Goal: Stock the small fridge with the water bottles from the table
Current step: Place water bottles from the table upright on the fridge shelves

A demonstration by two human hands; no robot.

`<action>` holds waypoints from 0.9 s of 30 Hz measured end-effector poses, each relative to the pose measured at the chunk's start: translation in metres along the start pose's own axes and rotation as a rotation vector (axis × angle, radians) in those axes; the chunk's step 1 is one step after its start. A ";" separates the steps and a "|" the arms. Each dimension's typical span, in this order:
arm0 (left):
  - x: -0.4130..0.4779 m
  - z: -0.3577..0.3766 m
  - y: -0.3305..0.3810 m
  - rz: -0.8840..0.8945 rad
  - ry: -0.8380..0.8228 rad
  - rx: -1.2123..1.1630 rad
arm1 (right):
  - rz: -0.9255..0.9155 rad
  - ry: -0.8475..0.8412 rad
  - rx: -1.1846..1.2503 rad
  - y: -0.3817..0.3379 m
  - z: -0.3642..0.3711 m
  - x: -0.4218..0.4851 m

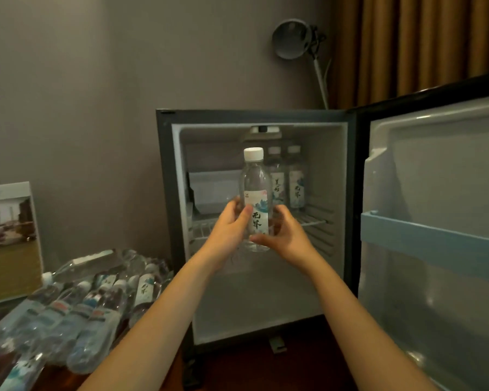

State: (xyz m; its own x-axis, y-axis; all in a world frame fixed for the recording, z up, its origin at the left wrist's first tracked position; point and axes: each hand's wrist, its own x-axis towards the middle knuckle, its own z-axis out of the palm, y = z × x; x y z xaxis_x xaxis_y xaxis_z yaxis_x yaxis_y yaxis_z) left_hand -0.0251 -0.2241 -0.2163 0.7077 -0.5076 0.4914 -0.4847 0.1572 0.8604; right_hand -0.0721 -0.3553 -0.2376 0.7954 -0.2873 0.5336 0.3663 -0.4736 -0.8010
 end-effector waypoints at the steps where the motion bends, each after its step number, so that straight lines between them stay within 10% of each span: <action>1: 0.008 0.001 0.004 0.020 0.006 0.013 | -0.009 0.010 -0.021 -0.002 -0.002 0.009; 20: 0.084 0.011 -0.027 -0.075 0.135 -0.008 | -0.031 -0.113 -0.071 0.032 -0.006 0.081; 27: 0.107 0.012 -0.037 -0.089 0.173 0.105 | 0.035 0.074 -0.080 0.044 0.001 0.094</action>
State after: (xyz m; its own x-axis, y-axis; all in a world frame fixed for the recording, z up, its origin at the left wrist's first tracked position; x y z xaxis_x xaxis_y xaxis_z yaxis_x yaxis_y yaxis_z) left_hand 0.0625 -0.2946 -0.1967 0.8235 -0.3613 0.4375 -0.4608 0.0241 0.8872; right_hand 0.0192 -0.4026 -0.2232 0.7678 -0.3643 0.5270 0.2969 -0.5266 -0.7966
